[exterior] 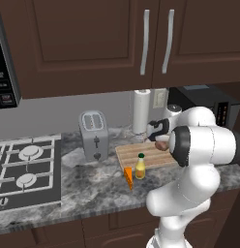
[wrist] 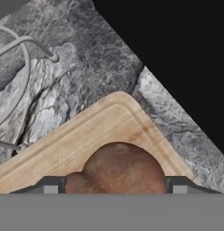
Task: Retrieve the reheated potato from the microwave, then place the potato, cheese, and condiment on the cutting board.
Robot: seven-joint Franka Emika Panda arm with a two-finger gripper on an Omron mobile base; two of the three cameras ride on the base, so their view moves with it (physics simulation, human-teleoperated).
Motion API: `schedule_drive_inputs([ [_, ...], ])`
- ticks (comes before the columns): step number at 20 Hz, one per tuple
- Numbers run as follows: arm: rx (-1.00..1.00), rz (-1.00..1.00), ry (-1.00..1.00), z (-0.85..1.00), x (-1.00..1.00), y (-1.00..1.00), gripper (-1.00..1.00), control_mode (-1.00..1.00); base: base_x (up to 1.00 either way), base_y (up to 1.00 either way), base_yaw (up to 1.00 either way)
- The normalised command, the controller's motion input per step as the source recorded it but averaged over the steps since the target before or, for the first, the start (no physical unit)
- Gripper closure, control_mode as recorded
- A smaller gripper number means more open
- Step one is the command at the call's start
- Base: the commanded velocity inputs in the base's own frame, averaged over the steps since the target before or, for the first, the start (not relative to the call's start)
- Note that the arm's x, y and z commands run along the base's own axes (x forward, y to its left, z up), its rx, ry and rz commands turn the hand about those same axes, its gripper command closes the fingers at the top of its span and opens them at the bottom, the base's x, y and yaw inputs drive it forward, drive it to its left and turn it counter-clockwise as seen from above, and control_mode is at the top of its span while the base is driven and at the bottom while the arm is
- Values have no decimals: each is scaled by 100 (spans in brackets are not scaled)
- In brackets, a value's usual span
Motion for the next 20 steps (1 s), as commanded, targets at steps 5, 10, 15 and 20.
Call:
schedule_drive_inputs([
  [5,1,-3,0,-32,-24,0,-100,-100,0,0,0],
  [10,0,-1,0,-27,-26,0,-100,-100,0,0,0],
  [15,1,0,0,-13,-20,2,-100,-100,0,0,0],
  [20,1,0,-7,0,-21,1,-100,-100,0,0,0],
])
